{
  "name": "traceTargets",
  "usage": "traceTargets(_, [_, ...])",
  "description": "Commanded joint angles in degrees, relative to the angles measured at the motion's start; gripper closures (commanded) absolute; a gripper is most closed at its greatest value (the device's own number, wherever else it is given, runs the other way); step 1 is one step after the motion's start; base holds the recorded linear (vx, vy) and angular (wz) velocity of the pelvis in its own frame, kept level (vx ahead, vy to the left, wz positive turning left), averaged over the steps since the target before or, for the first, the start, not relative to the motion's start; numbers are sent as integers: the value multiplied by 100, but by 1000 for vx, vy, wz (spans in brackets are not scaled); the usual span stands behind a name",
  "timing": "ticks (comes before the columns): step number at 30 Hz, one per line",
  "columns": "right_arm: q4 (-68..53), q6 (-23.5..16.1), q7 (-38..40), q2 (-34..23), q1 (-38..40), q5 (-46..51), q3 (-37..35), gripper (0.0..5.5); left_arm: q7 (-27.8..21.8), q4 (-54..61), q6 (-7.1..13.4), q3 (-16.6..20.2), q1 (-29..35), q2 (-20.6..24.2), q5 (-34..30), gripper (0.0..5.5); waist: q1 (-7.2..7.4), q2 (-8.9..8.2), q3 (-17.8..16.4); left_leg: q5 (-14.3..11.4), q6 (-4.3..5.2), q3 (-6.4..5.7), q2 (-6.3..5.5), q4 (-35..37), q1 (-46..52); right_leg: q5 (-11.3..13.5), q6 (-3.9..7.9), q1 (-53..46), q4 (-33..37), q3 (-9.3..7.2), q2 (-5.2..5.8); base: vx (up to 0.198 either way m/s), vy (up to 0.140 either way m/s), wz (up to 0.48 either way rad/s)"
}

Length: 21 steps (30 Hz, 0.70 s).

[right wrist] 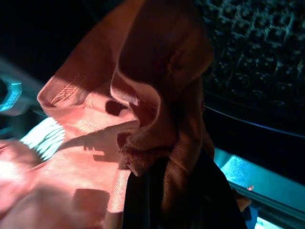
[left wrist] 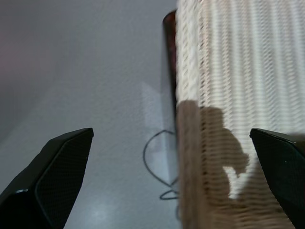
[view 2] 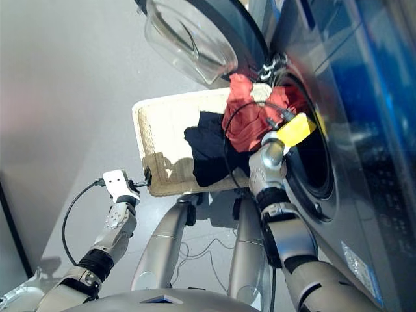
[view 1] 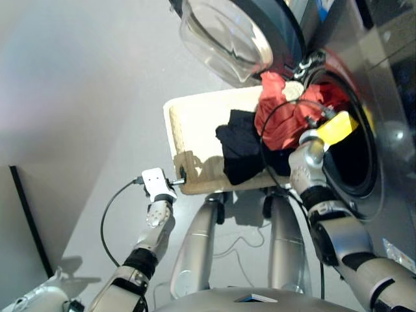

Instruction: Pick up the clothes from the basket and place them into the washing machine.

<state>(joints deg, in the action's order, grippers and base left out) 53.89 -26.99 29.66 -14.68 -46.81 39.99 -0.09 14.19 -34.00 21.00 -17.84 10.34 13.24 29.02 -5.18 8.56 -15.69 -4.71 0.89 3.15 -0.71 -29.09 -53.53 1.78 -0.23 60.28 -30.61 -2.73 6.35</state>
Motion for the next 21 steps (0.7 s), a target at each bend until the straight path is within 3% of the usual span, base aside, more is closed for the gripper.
traceTargets(1, [-48,-578,10,-262,-370,552,-71,550,37,60,260,-46,24,228,-150,0,-72,344,240,-379,-283,63,-167,-557,-413,-533,294,47,-392,187,-229,0,0,0])
traceTargets(4, [-27,-761,98,-516,-835,981,-225,550,52,-41,235,-95,94,197,-41,0,-98,416,238,-471,-280,135,-101,-756,-624,-571,272,351,-592,293,-304,0,0,0])
traceTargets(8, [14,-803,249,-1518,-1607,940,-235,550,16,-21,257,-145,129,249,50,0,-147,480,138,-629,-352,232,-40,-1105,-932,-650,241,778,-908,452,-483,-28,-16,-233])
traceTargets(14, [-569,-1414,568,-2864,-2096,820,-331,550,-33,-194,267,-134,155,265,27,0,-82,447,156,-725,-341,222,58,-1293,-1107,-688,238,1048,-1057,506,-613,-10,-21,-98])
traceTargets(17, [-578,-1714,891,-3028,-2047,827,-654,550,33,-408,224,-115,152,226,36,0,-38,404,212,-751,-362,230,53,-1265,-1110,-689,242,1070,-1041,518,-658,0,0,0])
traceTargets(20, [-291,-1490,884,-2902,-1742,691,-664,550,65,-514,241,-121,220,203,14,0,-6,350,266,-767,-362,237,53,-1266,-1114,-659,240,1056,-997,517,-665,0,0,0])
traceTargets(21, [-108,-1392,771,-2809,-1665,757,-618,444,59,-537,261,-136,257,189,21,0,3,333,287,-769,-357,238,57,-1252,-1106,-645,237,1037,-972,509,-651,0,0,0])
